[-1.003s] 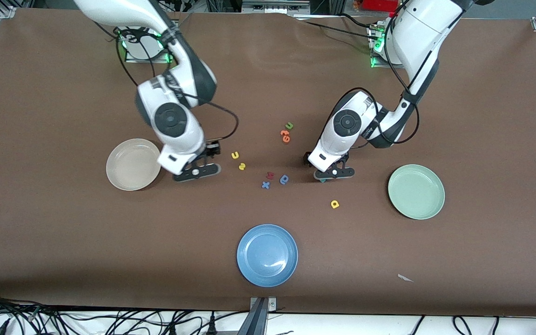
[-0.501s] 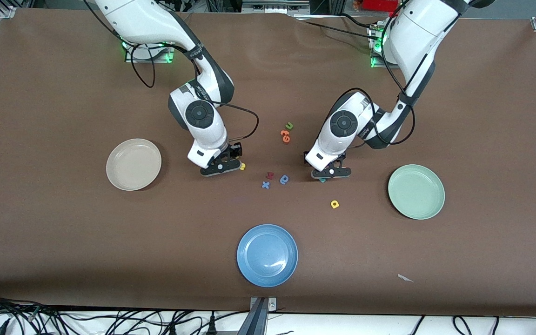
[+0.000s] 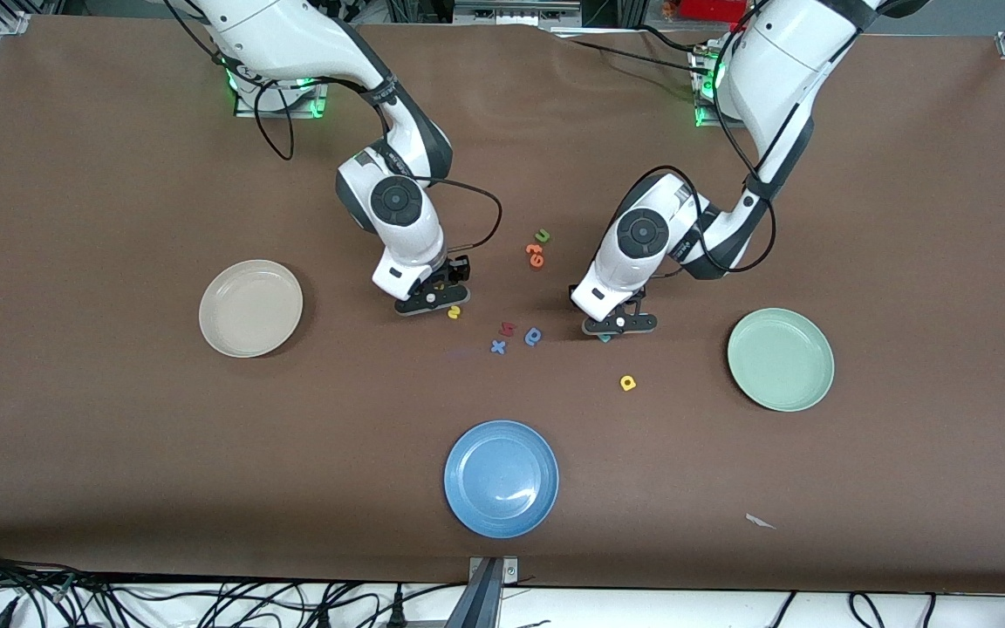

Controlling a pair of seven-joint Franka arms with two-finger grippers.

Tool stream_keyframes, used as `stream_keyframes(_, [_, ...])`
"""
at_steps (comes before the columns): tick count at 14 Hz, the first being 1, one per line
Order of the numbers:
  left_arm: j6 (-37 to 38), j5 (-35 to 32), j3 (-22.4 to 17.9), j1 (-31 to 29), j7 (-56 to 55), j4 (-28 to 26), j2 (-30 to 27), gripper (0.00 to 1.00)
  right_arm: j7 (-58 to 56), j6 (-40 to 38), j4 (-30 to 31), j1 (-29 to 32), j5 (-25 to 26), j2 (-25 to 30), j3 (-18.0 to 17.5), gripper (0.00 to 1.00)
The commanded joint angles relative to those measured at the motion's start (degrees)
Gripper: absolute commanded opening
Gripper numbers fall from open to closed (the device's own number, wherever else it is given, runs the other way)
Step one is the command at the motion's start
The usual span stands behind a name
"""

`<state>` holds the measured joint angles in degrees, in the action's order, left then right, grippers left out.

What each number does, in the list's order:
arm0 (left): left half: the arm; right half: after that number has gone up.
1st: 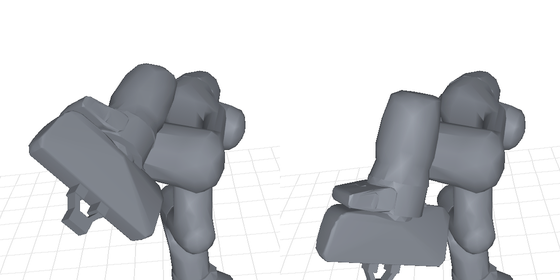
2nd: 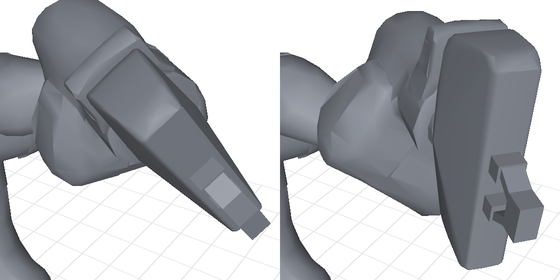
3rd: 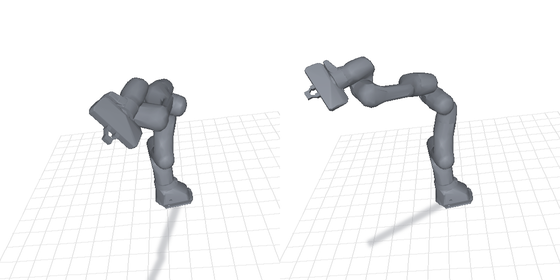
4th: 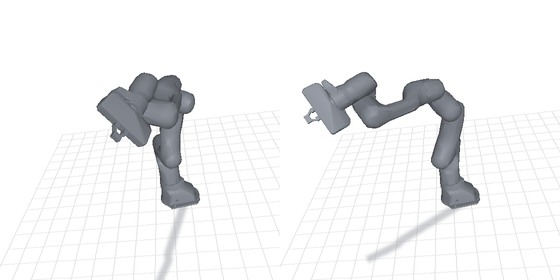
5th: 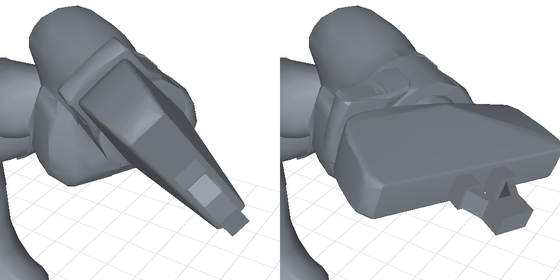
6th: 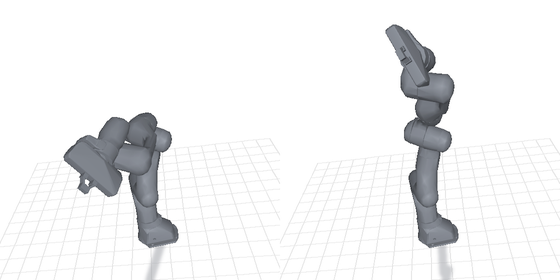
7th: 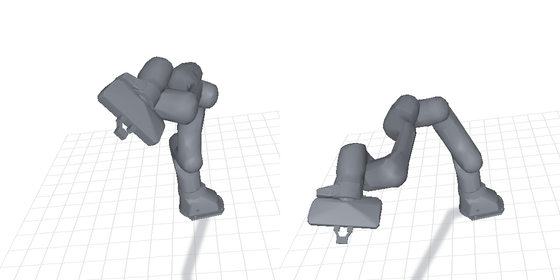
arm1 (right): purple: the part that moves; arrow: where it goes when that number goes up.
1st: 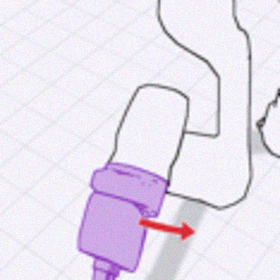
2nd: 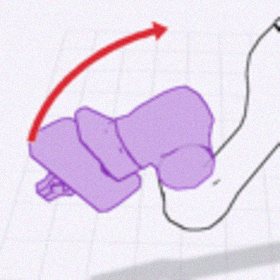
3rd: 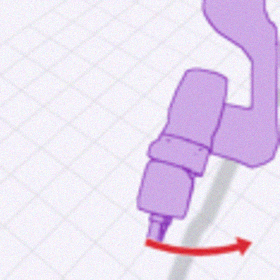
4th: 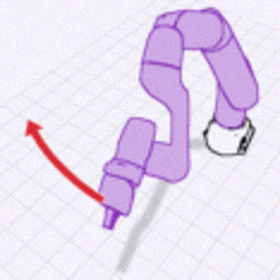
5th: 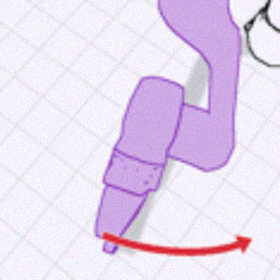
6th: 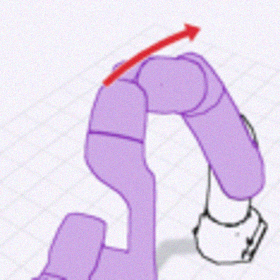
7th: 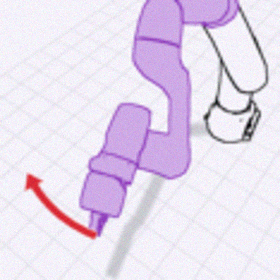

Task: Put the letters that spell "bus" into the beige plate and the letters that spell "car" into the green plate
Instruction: 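Grasp cyan c with the left gripper while the right gripper grasps yellow n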

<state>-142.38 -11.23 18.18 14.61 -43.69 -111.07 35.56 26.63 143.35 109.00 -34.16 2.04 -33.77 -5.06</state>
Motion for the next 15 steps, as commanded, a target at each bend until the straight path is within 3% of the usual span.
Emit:
stream_keyframes(1, [0.17, -1.96, 0.02, 0.42, -1.40, 1.29, 1.01, 0.42, 0.35, 2.01, 0.60, -0.38, -0.02, -0.42, 0.14, 0.61])
stream_keyframes(3, [0.17, -1.96, 0.02, 0.42, -1.40, 1.56, 1.27, 0.38, 0.26, 3.33, 0.60, -1.00, 0.33, -1.03, 0.31, 0.58])
stream_keyframes(7, [0.35, -1.96, 0.02, 0.42, -1.49, 1.38, 1.27, 0.34, 0.17, 3.86, 0.69, -1.35, 0.59, -2.00, 0.49, 0.42])
stream_keyframes(8, [0.44, -1.96, 0.02, 0.42, -1.49, 1.30, 1.27, 0.34, 0.17, 3.78, 0.60, -1.35, 0.59, -1.82, 0.57, 0.22])
stream_keyframes(9, [0.61, -1.96, 0.02, 0.42, -1.49, 1.21, 1.27, 0.31, 0.09, 3.60, 0.60, -1.35, 0.59, -1.47, 0.66, 0.09])
stream_keyframes(13, [0.79, -1.96, 0.02, 1.21, -3.42, 1.21, 1.27, 0.24, -0.27, 2.21, 0.60, -1.26, 0.68, 1.42, 2.24, 0.08])
stream_keyframes(15, [0.79, -1.96, 0.02, 1.21, -3.51, 1.21, 1.27, 0.22, -0.09, -3.32, 0.43, -1.18, 0.59, 5.54, 4.52, 0.08])
